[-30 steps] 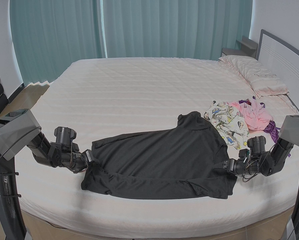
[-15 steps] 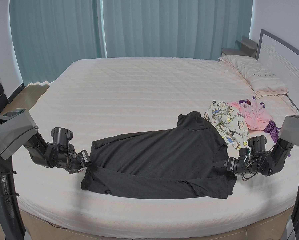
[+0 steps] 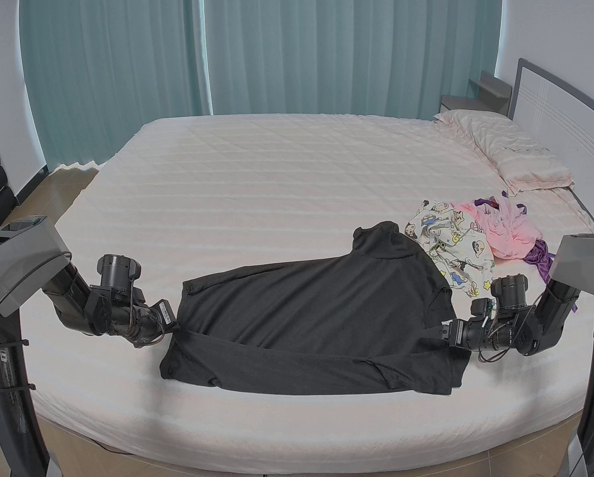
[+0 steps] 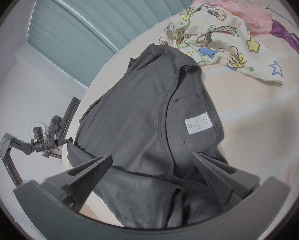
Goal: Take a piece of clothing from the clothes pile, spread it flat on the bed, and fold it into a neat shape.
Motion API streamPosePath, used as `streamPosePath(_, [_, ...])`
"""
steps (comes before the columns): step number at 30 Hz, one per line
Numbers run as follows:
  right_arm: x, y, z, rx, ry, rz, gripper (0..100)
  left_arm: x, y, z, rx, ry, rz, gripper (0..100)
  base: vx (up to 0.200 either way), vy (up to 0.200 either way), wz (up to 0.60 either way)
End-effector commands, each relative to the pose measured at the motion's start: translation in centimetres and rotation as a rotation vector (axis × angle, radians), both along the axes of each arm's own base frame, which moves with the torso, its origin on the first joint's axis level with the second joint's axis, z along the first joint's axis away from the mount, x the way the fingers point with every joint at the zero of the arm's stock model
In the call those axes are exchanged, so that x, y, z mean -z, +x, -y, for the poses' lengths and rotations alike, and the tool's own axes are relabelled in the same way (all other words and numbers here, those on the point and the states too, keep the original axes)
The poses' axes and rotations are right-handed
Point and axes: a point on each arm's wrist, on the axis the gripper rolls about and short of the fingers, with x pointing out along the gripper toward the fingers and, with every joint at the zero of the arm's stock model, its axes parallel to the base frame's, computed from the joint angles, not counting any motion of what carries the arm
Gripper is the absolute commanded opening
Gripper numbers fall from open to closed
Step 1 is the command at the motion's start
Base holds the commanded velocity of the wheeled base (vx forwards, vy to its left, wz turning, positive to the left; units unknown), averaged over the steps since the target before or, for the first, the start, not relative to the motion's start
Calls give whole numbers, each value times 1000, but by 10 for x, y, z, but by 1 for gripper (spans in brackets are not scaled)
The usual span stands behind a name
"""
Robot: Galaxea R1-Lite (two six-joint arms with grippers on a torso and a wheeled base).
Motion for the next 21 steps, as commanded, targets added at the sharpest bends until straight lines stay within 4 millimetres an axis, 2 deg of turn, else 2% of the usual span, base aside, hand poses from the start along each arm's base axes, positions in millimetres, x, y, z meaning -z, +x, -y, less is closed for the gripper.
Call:
streamPosePath(1, [3, -2, 0, -7, 1, -11, 100, 0, 0, 0, -1, 0, 2, 0, 0, 0, 0])
streamPosePath(3, [5, -5, 0, -22, 1, -18, 100, -1, 0, 0, 0, 1, 2, 0, 0, 0, 0])
streamPosePath(4, [6, -7, 0, -31, -3, -21, 0, 0, 0, 0, -2, 1, 1, 0, 0, 0, 0])
streamPosePath(13, [13, -11, 2, -60, -36, -24, 0, 0, 0, 0, -16, -10, -5, 0, 0, 0, 0])
streamPosePath(21, [-1, -8, 12, -40, -16, 42, 0, -1, -3, 0, -20, -10, -14, 0, 0, 0, 0])
